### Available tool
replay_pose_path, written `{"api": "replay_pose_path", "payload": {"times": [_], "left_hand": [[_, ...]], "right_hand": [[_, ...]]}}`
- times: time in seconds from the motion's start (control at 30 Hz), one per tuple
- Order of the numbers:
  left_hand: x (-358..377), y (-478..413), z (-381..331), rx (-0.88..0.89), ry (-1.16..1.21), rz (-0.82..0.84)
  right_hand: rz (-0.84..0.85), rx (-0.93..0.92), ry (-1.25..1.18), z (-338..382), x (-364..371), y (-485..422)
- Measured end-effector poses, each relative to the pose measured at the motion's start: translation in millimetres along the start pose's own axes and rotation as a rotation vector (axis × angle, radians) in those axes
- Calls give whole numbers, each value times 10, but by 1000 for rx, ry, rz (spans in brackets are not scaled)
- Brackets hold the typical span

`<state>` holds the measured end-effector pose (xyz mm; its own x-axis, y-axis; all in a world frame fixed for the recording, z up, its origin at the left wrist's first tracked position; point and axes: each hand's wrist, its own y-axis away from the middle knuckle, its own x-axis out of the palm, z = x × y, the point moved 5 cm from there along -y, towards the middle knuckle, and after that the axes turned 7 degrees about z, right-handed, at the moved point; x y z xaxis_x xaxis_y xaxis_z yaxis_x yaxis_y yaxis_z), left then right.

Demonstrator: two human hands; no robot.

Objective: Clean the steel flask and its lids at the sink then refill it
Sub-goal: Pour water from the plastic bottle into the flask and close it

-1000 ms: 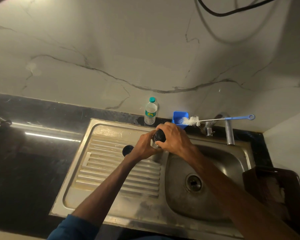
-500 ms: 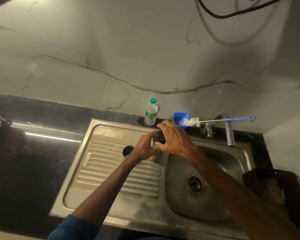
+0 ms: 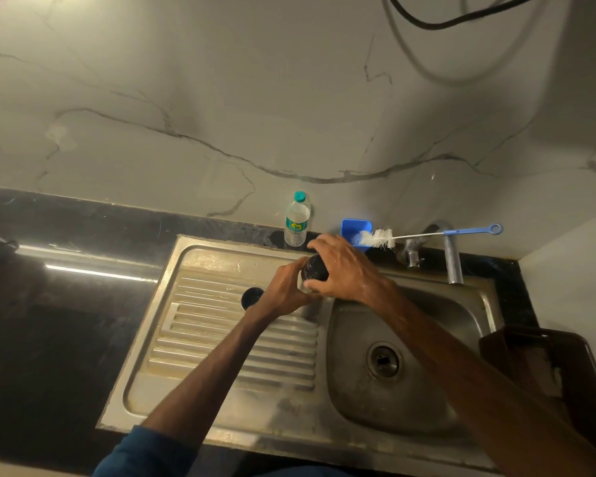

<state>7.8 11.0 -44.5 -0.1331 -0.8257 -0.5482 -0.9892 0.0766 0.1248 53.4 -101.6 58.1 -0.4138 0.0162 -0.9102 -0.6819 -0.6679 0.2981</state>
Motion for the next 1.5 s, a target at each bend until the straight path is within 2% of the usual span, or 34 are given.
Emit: {"api": "replay_pose_path", "payload": {"times": [0.07,0.17,0.3,0.47,0.53,0.63,0.73,0.83,0.93,1.0,1.1,1.2,1.37,1.5], "left_hand": [[13,-2,4,-9,-4,-2],[33,-18,9,-36,-1,7],[9,0,16,-15,-8,2],[13,-28,11,-44,-16,21],[15,-34,31,-15,-12,25],[22,-22,44,-11,-14,18],[29,-37,25,2,-31,-3],[29,-27,-18,47,-25,-39],[26,-15,-13,62,-10,-41],[2,-5,21,54,12,-25],[-26,1,57,63,68,0],[-26,-16,59,24,76,8],[8,-21,91,-1,70,-32],[42,17,40,78,63,-86]], "right_hand": [[39,-13,30,-2,46,2],[-45,56,48,-40,25,-9],[105,-49,-44,15,146,-6],[66,0,3,-26,34,-43],[135,-91,-101,-9,27,-8],[147,-168,-169,-25,-6,24],[91,-90,-108,-6,-55,9],[-18,96,20,73,13,61],[-18,199,75,124,64,97],[51,135,30,99,42,44],[194,-109,-114,74,-2,5],[243,-214,-118,2,-45,-35],[166,-220,-179,-111,5,-61],[-13,-66,-219,-26,155,106]]}}
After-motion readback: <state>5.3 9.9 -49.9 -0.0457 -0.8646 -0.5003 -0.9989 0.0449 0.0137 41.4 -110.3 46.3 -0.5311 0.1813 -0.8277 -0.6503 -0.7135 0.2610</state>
